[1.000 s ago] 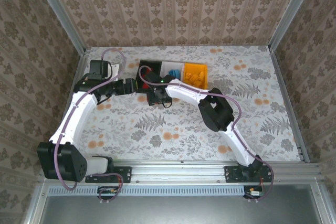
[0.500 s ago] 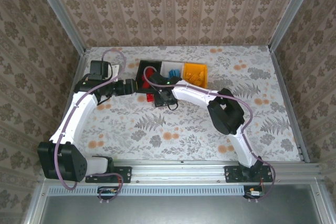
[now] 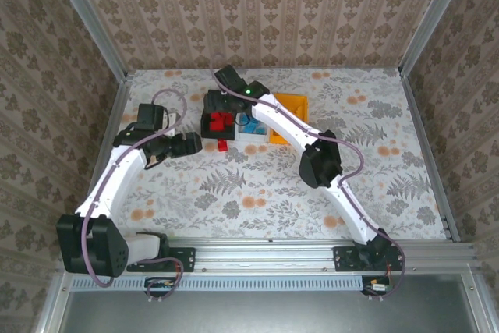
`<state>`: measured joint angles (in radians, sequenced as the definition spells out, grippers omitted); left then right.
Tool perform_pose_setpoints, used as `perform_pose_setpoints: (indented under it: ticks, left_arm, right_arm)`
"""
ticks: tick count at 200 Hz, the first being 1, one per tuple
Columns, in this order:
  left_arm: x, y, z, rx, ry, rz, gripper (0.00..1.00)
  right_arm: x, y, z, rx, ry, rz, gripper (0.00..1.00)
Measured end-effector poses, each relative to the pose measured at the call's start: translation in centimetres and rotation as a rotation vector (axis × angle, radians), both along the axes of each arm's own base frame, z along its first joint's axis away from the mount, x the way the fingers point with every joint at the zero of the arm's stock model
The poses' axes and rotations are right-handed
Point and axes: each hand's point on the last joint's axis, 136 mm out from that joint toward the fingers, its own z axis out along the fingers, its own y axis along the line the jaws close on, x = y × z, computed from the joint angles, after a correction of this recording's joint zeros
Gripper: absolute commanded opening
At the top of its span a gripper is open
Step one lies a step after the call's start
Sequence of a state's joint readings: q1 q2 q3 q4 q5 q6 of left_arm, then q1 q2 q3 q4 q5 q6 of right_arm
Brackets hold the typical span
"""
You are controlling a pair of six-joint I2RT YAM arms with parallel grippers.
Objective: Sort the legos into containers by color
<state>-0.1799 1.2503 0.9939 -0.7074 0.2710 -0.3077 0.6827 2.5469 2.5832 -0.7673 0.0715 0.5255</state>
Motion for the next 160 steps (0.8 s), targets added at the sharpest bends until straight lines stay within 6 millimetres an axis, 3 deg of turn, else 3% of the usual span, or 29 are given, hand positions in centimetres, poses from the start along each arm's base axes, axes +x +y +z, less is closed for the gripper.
perform_pose_setpoints:
  ticks: [29,56,90,121,160]
  left_arm:
    - [0.2,-2.7,-2.2,0.007,0.056,-0.056,0.87]
    - [0.7,-5.0,-5.0,0.026,0.114,-0.097,0.84]
    - [2.5,-8.0,-8.6,0.076,0.168,-0.143,0.78]
    - [4.4,-8.6,-10.6,0.113,0.177,-0.139,0.76]
    - [6.5,-9.0,-11.8,0.138,0.168,-0.126,0.69]
  right_arm:
    - [-0.2,-2.7,-2.3,-0.063,0.053,-0.025,0.86]
    - [-5.4,-5.5,-4.5,-0.139,0.128,-0.008,0.87]
    - [-11.3,-9.1,-2.6,-0.126,0.127,-0.005,0.86]
    - [-13.0,-11.2,-0.8,-0.075,0.081,-0.028,0.86]
    - [-14.7,-12.9,-2.9,-0.088,0.114,-0.046,0.86]
